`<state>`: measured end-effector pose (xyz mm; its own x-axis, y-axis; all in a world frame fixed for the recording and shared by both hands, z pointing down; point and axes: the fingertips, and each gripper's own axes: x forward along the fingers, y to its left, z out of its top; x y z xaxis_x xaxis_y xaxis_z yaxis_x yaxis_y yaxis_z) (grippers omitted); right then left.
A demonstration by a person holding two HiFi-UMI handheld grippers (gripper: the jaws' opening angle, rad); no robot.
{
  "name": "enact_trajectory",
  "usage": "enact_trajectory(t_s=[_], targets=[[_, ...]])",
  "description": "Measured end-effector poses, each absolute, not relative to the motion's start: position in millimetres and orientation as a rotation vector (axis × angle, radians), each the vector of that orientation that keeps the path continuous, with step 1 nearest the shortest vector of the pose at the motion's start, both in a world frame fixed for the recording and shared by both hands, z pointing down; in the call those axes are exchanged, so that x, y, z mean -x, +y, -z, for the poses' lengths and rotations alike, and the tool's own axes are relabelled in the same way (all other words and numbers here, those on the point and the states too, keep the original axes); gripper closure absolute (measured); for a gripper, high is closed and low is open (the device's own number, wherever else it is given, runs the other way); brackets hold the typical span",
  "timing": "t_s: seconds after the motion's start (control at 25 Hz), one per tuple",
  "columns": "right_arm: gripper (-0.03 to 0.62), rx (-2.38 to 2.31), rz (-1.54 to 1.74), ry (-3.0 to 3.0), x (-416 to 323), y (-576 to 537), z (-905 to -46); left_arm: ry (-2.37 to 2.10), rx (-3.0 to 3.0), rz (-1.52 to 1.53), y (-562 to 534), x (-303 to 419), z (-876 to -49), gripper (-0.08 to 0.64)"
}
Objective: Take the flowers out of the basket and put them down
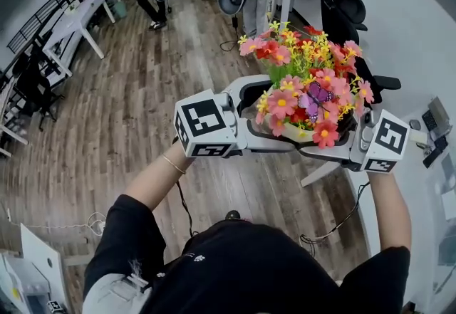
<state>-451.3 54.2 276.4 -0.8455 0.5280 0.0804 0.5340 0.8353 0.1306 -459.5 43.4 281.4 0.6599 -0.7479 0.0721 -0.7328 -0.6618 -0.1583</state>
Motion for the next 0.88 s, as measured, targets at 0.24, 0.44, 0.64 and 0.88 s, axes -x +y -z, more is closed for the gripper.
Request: enact_trajectory(t_s=[0.24,0.44,0.64,0.88], targets=[[0.132,0.857,0.226,-2.988,454.3,53.8,-278.3,1.226,2.752,0.217,43.7,462.6,-282.5,0.04],[0.132,0.818,0.221,-2.985,481.3,60.0,-279.4,1.194,2.771,0.184,49.4,489.3,-284.3,0.04],[0.132,0.757,0.212,-2.999,506.2,63.7,-287.8,1.138,2.795,0.163,52.9,514.1,-292.8,0.04],[0.132,0.683,0.205,-3.001,529.6,76.3,-278.0,1.072,2.827,0.146,65.0,537.0,-283.3,0.04]])
